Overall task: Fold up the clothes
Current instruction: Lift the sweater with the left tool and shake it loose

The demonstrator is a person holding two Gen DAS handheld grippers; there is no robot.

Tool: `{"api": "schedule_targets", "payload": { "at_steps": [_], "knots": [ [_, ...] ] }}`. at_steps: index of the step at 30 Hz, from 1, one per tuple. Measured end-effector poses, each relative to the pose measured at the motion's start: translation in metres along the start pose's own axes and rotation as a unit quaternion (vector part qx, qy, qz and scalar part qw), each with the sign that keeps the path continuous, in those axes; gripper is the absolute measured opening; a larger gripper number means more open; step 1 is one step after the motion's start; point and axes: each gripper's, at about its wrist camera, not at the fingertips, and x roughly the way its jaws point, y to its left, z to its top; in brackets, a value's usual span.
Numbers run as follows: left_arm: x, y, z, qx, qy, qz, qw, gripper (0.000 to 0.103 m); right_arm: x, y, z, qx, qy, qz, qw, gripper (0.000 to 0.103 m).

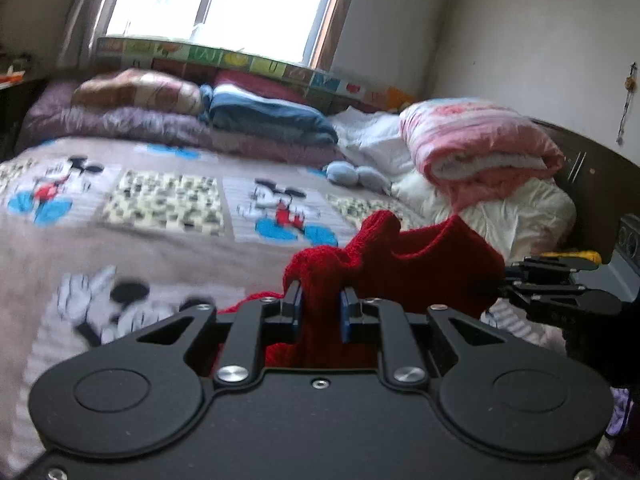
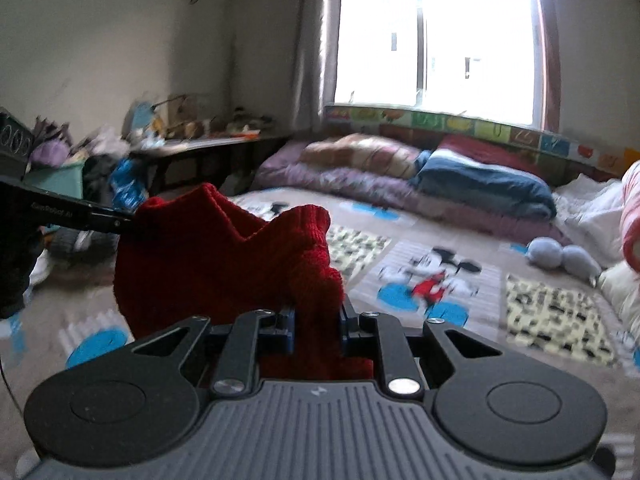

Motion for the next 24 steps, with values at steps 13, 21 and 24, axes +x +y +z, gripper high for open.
{"api": "schedule_targets", "payload": {
  "at_steps": [13,21,24],
  "knots": [
    [-0.046,-0.019,-0.107,-0.033,0.066,0.012,0.9972,0.016,-0.055,0.082,-0.079,-0.027,0.038,0.024,0.999,0.021],
    [-0.056,-0.028,-0.151,-0.033,0.094,0.038,0.9943,0.016,-0.066,0.136,-0.128,-0.096,0.087,0.021,0.991,0.022],
    [-0.061,-0.034,-0.166,-0.032,0.108,0.044,0.9927,0.015,-0.069,0.153,-0.145,-0.118,0.111,0.02,0.987,0.026]
  ]
}}
